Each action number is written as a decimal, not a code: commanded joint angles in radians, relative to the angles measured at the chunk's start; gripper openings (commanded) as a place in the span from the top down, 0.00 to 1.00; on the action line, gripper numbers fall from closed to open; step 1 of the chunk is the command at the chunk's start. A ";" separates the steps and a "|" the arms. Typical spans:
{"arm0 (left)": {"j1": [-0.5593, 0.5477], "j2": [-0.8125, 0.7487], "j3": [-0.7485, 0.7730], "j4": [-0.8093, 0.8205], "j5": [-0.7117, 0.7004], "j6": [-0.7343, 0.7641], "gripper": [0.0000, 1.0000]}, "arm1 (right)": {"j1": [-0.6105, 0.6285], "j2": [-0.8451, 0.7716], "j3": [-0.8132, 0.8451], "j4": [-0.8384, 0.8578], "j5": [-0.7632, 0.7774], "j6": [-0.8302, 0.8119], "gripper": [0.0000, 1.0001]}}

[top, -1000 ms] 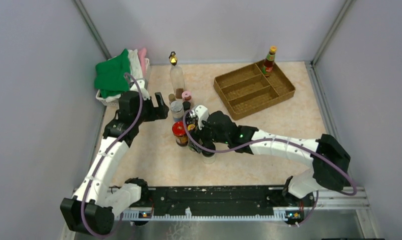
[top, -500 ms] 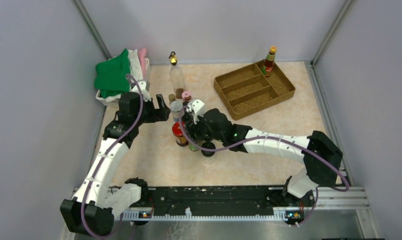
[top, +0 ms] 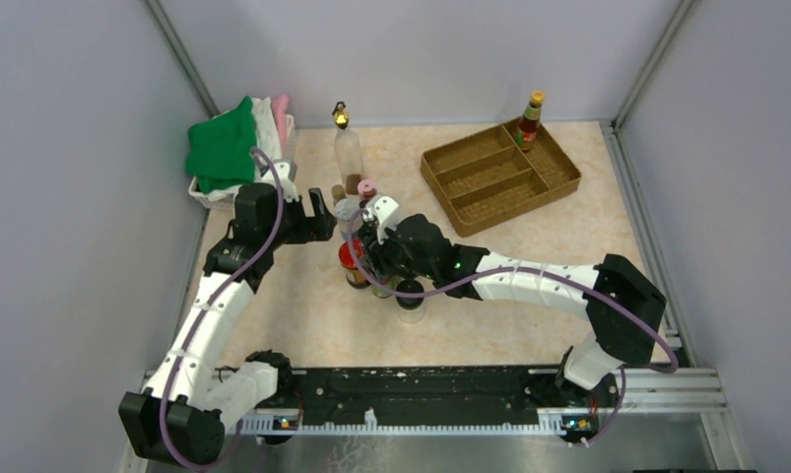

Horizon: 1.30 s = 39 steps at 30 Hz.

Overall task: Organize the condiment bottles
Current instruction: Pick up the bottle from the center of the board.

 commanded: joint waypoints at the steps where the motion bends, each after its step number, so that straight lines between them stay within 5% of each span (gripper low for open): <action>1: 0.001 -0.022 -0.013 0.026 0.022 0.005 0.06 | 0.011 0.000 0.006 0.050 0.007 0.003 0.54; 12: 0.001 -0.024 -0.012 0.026 0.021 0.011 0.06 | 0.011 0.036 -0.008 0.078 -0.007 0.015 0.56; 15: 0.001 -0.026 -0.014 0.027 0.020 0.011 0.06 | 0.011 0.036 -0.018 0.092 -0.005 0.020 0.65; 20: 0.001 -0.025 -0.012 0.029 0.020 0.013 0.06 | 0.011 0.042 -0.020 0.094 -0.006 0.020 1.00; 27: 0.001 -0.020 -0.006 0.029 0.018 0.019 0.06 | 0.011 -0.015 0.040 0.003 0.030 -0.003 1.00; 39: 0.002 -0.011 0.013 0.032 0.023 0.023 0.06 | -0.104 -0.100 0.481 -0.305 0.153 -0.128 1.00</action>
